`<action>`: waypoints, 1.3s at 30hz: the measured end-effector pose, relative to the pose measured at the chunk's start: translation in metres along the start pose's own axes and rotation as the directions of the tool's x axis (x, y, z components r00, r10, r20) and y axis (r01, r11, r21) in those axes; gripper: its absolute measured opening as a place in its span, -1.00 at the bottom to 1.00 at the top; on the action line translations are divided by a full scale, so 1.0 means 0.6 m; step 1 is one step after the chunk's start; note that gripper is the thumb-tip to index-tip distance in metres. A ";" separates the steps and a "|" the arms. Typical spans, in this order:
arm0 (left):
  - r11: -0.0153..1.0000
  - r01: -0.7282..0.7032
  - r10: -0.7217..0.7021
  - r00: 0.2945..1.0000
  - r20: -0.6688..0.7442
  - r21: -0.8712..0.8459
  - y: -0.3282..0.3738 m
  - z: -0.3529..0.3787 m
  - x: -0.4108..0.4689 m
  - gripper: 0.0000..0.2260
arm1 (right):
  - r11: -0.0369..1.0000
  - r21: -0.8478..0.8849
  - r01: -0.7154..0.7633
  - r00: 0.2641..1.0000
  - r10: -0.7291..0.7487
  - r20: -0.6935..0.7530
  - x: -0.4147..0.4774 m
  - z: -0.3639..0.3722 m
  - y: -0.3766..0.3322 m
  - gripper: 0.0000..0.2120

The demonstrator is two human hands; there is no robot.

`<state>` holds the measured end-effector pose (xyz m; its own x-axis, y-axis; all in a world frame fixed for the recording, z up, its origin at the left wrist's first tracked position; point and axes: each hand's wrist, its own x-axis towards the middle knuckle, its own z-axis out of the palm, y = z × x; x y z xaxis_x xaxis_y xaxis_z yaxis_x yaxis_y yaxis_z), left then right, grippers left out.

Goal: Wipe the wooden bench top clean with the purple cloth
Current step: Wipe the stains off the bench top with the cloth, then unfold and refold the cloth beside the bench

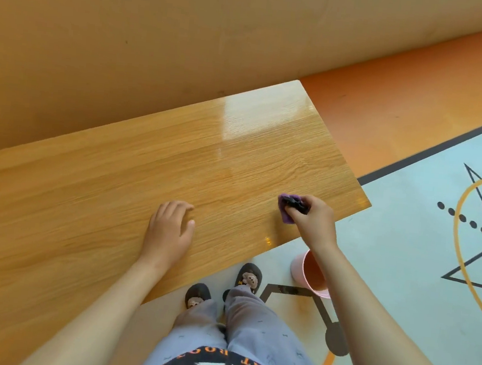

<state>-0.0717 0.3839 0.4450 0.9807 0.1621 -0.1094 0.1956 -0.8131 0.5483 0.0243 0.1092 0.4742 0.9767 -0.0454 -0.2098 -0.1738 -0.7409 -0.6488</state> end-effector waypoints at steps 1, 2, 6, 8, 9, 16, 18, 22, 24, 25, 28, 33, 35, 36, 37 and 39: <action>1.000 0.008 -0.008 1.000 0.003 -0.015 -0.005 -0.007 -0.024 -0.77 | 1.000 -0.008 0.013 1.000 -0.013 0.021 0.000 0.021 -0.020 -0.87; 0.999 0.022 -0.022 1.000 0.004 -0.031 -0.009 -0.013 -0.048 -0.79 | 1.000 -0.014 0.028 0.999 -0.027 0.040 0.000 0.042 -0.040 -0.86; 0.993 0.095 -0.093 0.995 0.024 -0.066 -0.030 -0.027 -0.142 -0.83 | 0.993 -0.084 0.084 0.993 -0.077 0.091 -0.008 0.128 -0.116 -0.85; 0.991 0.127 -0.126 0.991 0.041 -0.030 -0.049 -0.032 -0.178 -0.81 | 0.982 -0.142 0.122 0.986 -0.104 0.129 -0.026 0.167 -0.142 -0.85; 0.990 0.144 -0.144 0.989 0.046 -0.006 -0.060 -0.035 -0.191 -0.79 | 0.977 -0.157 0.146 0.982 -0.123 0.144 -0.037 0.184 -0.152 -0.85; 0.982 0.188 -0.190 0.978 0.087 0.027 -0.089 -0.053 -0.207 -0.69 | 0.894 -0.164 0.416 0.805 -0.279 0.524 -0.132 0.231 -0.190 -0.85; 0.978 0.209 -0.209 0.975 0.081 0.014 -0.081 -0.057 -0.197 -0.72 | 0.924 -0.111 0.365 0.763 -0.229 0.604 -0.150 0.215 -0.183 -0.86; 0.976 0.213 -0.211 0.977 0.038 -0.051 -0.049 -0.082 -0.172 -0.76 | 0.983 0.090 0.157 0.847 -0.181 0.500 -0.157 0.137 -0.157 -0.85; 0.970 0.201 -0.195 0.979 0.056 -0.135 -0.021 -0.098 -0.157 -0.76 | 0.976 0.208 0.059 0.888 -0.147 0.435 -0.153 0.084 -0.146 -0.88; 0.968 0.183 -0.173 0.982 0.072 -0.173 -0.006 -0.105 -0.151 -0.76 | 0.963 0.269 0.010 0.904 -0.124 0.410 -0.152 0.060 -0.141 -0.93; 0.963 0.090 -0.062 0.991 0.117 -0.253 0.055 -0.119 -0.131 -0.76 | 0.865 0.487 -0.120 0.947 -0.047 0.317 -0.154 -0.010 -0.121 -0.89; 0.919 -0.019 0.107 0.974 0.202 -0.394 0.176 -0.115 -0.102 -0.71 | 0.603 0.751 -0.268 0.954 0.058 0.294 -0.177 -0.101 -0.089 -0.77; 0.896 -0.055 0.163 0.964 0.211 -0.440 0.221 -0.108 -0.094 -0.70 | 0.505 0.803 -0.315 0.940 0.052 0.336 -0.183 -0.127 -0.075 -0.71; 0.889 -0.079 0.191 0.959 0.209 -0.451 0.245 -0.103 -0.089 -0.69 | 0.453 0.827 -0.333 0.933 0.032 0.358 -0.186 -0.143 -0.066 -0.68; 0.880 -0.099 0.215 0.955 0.205 -0.464 0.267 -0.099 -0.083 -0.68 | 0.406 0.844 -0.349 0.925 0.007 0.380 -0.188 -0.157 -0.058 -0.65; 0.843 -0.123 0.268 0.940 0.210 -0.523 0.313 -0.089 -0.072 -0.67 | 0.327 0.865 -0.381 0.909 -0.040 0.416 -0.190 -0.188 -0.043 -0.66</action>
<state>-0.0772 0.2542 0.5969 0.9744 -0.1830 -0.1305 0.0443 -0.4131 0.9096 -0.0684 0.0580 0.5977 0.8421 0.2665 -0.4689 -0.5381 0.3545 -0.7647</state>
